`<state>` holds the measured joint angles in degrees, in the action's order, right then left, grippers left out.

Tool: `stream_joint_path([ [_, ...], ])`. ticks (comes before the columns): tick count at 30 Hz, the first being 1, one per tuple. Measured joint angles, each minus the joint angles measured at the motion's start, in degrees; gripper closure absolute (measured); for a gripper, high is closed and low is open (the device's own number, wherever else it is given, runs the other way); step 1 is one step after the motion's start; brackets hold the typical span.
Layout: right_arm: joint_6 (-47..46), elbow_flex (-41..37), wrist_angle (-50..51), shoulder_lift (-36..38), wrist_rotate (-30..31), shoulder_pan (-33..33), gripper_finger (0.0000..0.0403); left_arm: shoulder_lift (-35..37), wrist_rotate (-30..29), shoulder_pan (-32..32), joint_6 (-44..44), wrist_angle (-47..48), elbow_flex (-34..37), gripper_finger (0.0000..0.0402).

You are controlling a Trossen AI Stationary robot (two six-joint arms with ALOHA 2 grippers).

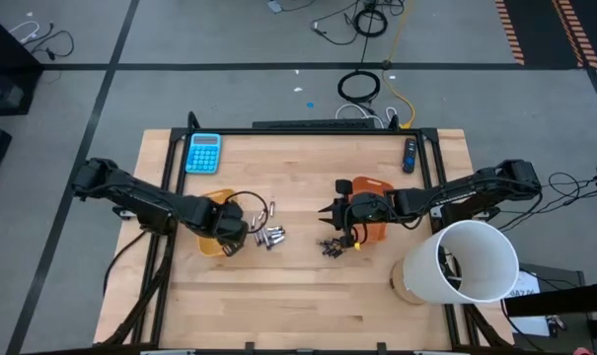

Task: Sort batteries
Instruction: Adjust the yellow bin

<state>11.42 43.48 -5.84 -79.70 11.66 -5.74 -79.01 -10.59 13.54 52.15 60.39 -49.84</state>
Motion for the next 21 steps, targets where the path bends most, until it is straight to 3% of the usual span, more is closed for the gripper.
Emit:
stream_joint_path([
  [10,0.2,0.0,0.0,0.0,0.0,0.0,0.0319,0.1,-5.9,-3.0,-3.7,16.6,-8.1,0.022],
  [16,0.2,0.0,0.1,0.0,0.0,0.0,0.0319,-0.2,7.8,-5.4,-9.9,13.5,-5.2,0.0228],
  [21,0.2,0.0,0.1,0.0,-1.2,-0.1,0.0319,-0.3,3.0,-8.6,-13.2,7.7,-1.1,0.0253],
])
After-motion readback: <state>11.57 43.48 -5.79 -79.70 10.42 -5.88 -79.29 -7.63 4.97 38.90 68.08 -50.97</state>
